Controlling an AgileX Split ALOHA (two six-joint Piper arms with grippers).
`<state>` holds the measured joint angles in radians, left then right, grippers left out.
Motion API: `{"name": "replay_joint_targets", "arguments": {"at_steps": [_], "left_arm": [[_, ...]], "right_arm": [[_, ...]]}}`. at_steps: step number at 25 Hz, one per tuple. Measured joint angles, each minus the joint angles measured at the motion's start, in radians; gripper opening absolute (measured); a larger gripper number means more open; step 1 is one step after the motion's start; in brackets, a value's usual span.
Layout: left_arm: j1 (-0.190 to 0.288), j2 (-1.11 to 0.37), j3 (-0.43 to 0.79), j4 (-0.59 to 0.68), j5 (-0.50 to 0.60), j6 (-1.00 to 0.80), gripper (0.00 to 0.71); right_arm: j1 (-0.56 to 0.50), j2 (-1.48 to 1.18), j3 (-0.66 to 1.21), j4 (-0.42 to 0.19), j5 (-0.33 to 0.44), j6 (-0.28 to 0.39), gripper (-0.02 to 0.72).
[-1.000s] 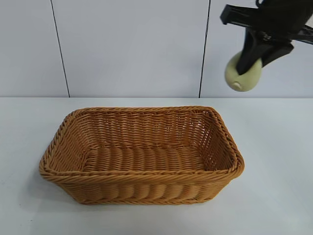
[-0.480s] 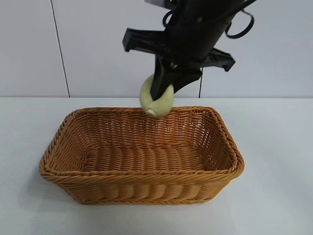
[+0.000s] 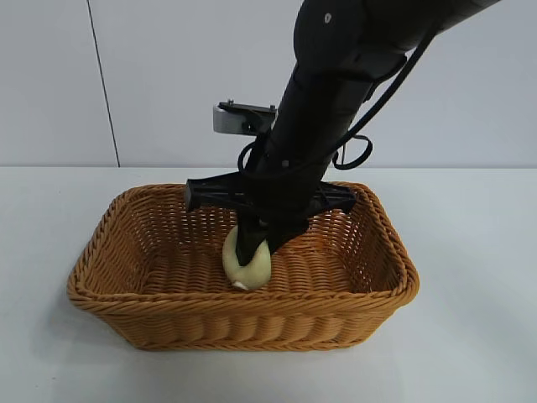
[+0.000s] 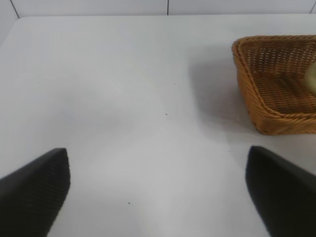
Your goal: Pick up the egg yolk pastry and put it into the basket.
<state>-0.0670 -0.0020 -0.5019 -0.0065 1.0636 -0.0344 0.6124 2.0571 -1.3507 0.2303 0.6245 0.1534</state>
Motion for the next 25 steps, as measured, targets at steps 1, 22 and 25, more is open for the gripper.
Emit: {"name": "replay_joint_targets", "arguments": {"at_steps": [1, 22, 25], "left_arm": [[0.0, 0.0, 0.0, 0.0, 0.0, 0.0, 0.692], [0.0, 0.0, 0.0, 0.0, 0.0, 0.0, 0.692], [0.0, 0.0, 0.0, 0.0, 0.0, 0.0, 0.692]], "right_arm": [[0.0, 0.0, 0.0, 0.0, 0.006, 0.0, 0.28], [-0.077, -0.199, -0.146, -0.299, 0.382, 0.116, 0.657], [-0.105, -0.2, -0.198, -0.31, 0.414, 0.117, 0.657]]}}
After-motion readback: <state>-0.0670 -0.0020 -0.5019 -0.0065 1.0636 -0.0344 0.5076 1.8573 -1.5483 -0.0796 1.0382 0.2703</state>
